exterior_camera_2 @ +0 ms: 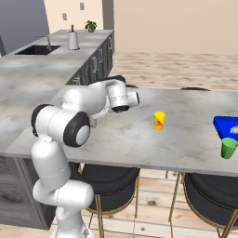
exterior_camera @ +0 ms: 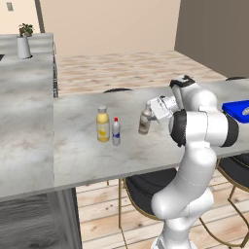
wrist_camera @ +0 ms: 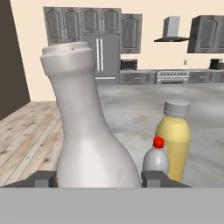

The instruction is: Place the drinks on the dining counter in a tight cluster.

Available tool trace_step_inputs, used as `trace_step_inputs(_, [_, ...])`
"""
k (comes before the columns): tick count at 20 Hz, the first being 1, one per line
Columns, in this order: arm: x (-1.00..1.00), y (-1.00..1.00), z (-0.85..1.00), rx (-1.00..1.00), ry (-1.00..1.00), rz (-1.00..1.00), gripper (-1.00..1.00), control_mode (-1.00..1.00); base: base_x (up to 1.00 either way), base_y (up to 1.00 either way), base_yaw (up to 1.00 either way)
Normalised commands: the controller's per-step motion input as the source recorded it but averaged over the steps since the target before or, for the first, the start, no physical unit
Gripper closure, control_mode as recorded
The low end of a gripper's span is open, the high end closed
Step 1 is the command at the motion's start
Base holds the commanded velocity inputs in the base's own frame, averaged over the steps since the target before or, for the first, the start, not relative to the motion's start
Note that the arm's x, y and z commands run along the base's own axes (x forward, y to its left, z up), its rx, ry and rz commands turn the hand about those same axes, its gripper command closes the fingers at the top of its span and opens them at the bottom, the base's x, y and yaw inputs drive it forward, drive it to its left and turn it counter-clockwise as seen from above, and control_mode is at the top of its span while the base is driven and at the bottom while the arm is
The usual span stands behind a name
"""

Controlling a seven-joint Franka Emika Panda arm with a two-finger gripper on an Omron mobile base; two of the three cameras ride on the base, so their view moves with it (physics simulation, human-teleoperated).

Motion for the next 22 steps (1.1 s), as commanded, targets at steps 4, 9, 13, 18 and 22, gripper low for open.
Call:
trace_step_inputs(4, [0.0,0.13,-0.22,-0.01,0.0,0.0,1.0,-1.0,0.0,0.0,0.0])
trace_step_inputs(9, [0.0,0.18,-0.26,-0.01,0.0,0.0,1.0,-1.0,0.0,0.0,0.0])
trace_step_inputs(13, [0.0,0.23,-0.06,-0.01,-0.01,0.0,1.0,-1.0,0.0,0.0,0.0])
trace_step_inputs(18, [0.0,0.25,-0.02,0.0,-0.02,0.0,1.0,-1.0,0.0,0.0,0.0])
trace_step_inputs(22, [0.04,0.25,-0.01,0.0,-0.03,0.0,1.0,-1.0,0.0,0.0,0.0])
